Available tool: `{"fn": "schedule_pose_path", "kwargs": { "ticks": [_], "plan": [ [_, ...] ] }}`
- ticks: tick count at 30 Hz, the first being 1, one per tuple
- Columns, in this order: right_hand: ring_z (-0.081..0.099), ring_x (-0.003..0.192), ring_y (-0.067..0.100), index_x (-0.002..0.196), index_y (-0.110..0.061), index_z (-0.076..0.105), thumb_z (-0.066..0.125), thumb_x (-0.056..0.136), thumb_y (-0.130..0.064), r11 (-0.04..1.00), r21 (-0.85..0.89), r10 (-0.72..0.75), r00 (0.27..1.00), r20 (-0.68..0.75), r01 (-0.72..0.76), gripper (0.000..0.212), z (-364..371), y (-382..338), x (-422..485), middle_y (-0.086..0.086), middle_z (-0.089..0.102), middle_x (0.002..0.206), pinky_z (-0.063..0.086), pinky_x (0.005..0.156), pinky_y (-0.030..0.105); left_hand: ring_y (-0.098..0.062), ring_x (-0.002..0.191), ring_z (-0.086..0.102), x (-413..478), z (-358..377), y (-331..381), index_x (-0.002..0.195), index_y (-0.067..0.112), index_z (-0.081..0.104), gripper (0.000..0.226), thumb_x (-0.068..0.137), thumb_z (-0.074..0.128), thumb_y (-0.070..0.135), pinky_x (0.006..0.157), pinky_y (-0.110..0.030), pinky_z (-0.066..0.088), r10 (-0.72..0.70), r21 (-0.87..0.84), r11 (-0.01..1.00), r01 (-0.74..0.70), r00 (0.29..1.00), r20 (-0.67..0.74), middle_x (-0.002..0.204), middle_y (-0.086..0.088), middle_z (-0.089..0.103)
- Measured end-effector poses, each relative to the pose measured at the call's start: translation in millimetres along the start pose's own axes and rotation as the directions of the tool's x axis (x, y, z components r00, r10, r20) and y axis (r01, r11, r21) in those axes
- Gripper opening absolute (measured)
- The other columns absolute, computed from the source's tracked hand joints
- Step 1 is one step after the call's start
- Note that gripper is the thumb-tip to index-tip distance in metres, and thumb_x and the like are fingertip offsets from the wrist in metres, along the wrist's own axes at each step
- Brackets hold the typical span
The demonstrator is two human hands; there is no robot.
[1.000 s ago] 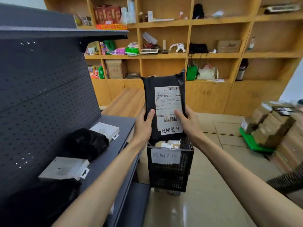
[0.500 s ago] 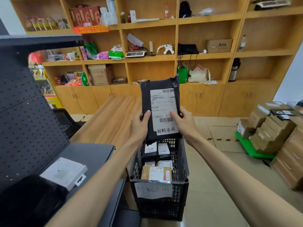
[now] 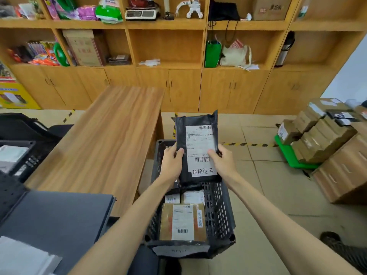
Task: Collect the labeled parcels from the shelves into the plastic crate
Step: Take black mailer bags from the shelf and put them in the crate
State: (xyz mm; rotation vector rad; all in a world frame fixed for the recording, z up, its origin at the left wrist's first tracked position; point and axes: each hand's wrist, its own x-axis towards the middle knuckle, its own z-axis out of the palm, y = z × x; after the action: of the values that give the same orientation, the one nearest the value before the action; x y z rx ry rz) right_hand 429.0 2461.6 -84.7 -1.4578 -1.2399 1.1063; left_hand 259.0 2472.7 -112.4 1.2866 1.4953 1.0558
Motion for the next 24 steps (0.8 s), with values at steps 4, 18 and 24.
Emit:
{"fn": "schedule_pose_path", "kwargs": {
  "ticks": [4,18,24],
  "plan": [
    [0.071,0.091,0.010,0.113,-0.019,0.063,0.052,0.100,-0.014,0.988,-0.077,0.133,0.991,0.001,-0.133,0.018,18,47,38,-0.002,0.072,0.109,0.060,0.072,0.028,-0.018,0.125,0.058,38,13,-53,0.137,0.043,0.054,0.036,0.105,0.042,0.032,0.104,-0.047,0.052,-0.162,-0.048,0.985,0.168,0.981,0.109,0.137,0.005,0.058],
    [0.070,0.095,0.009,0.125,-0.020,0.061,0.048,0.102,-0.020,0.892,-0.133,0.441,0.896,0.042,-0.433,0.026,43,179,132,-0.003,0.070,0.116,0.062,0.077,0.034,-0.018,0.122,0.061,129,57,-172,0.146,0.022,0.047,0.040,0.107,0.046,0.017,0.104,-0.044,0.052,-0.464,0.033,0.881,0.472,0.847,0.259,0.137,0.003,0.063],
    [0.066,0.089,-0.002,0.130,-0.019,0.058,0.045,0.104,-0.017,0.860,-0.126,0.505,0.860,0.072,-0.494,0.030,48,227,172,-0.005,0.067,0.117,0.053,0.061,0.013,-0.022,0.130,0.057,168,74,-215,0.151,0.021,0.042,0.050,0.103,0.047,0.031,0.108,-0.046,0.048,-0.539,0.111,0.841,0.529,0.804,0.250,0.144,0.001,0.058]
  ]
}}
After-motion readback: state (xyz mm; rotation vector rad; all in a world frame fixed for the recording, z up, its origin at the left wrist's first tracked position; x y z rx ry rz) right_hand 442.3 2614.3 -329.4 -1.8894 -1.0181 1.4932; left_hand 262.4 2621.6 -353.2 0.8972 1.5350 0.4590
